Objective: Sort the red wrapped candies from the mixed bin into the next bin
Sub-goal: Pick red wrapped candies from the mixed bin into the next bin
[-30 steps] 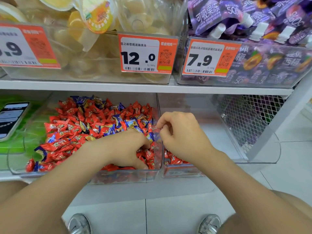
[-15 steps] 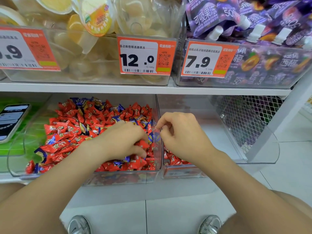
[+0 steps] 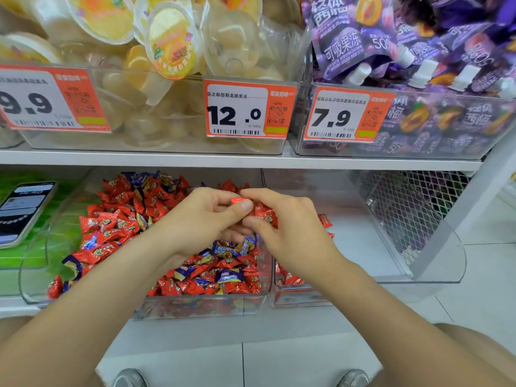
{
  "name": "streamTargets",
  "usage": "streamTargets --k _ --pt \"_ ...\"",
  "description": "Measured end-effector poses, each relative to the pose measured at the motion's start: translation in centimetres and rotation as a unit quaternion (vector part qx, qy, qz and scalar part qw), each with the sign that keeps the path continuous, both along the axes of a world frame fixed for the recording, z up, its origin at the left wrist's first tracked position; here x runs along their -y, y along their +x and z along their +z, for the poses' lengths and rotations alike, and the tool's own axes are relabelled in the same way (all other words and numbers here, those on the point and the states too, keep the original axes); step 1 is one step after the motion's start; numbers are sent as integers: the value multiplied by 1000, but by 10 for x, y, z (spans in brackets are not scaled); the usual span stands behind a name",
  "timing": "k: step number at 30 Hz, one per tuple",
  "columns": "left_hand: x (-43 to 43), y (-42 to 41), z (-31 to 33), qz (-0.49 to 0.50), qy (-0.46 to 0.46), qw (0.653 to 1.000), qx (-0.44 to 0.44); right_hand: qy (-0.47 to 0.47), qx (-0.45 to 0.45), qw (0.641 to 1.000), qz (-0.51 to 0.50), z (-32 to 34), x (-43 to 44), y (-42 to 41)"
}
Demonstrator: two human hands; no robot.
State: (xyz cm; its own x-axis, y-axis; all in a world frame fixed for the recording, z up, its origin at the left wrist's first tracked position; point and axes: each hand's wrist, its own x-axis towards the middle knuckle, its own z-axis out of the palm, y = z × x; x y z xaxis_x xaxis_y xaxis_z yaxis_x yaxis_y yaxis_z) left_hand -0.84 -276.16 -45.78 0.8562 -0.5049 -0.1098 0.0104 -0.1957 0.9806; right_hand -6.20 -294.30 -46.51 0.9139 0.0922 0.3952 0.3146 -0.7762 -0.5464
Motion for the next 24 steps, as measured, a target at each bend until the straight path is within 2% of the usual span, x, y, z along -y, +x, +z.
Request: streamTargets --k 2,5,7,10,12,13,14,16,17,18,21,24 --pt "6 0 -3 6 -52 998 -36 12 8 999 -40 3 2 0" --pt "17 0 -4 31 -98 994 -43 4 12 996 -93 5 4 -1" --pt "25 -2 -4 28 -90 995 -19 61 -47 992 -98 7 9 -2" --pt "34 -6 -6 29 37 989 137 232 -200 949 -77 10 20 -3" --pt "39 -8 -5 22 116 964 240 294 -247 921 -68 12 28 -3" --pt "41 -8 -5 19 142 952 270 300 -247 918 -74 13 32 -4" --pt "43 -8 -6 22 161 943 291 270 -233 929 -96 13 37 -4" --pt "46 -9 -9 31 187 932 310 116 -192 962 -156 11 48 -5" --pt "47 -9 -11 35 199 928 313 57 -187 965 -175 10 54 -5" --pt "49 -10 -12 38 211 925 314 34 -202 962 -179 10 59 -6" --pt "48 -10 -9 51 245 924 289 59 -258 955 -136 7 70 -9" --pt "35 -5 -6 44 308 906 288 5 -214 970 -116 5 71 -15"
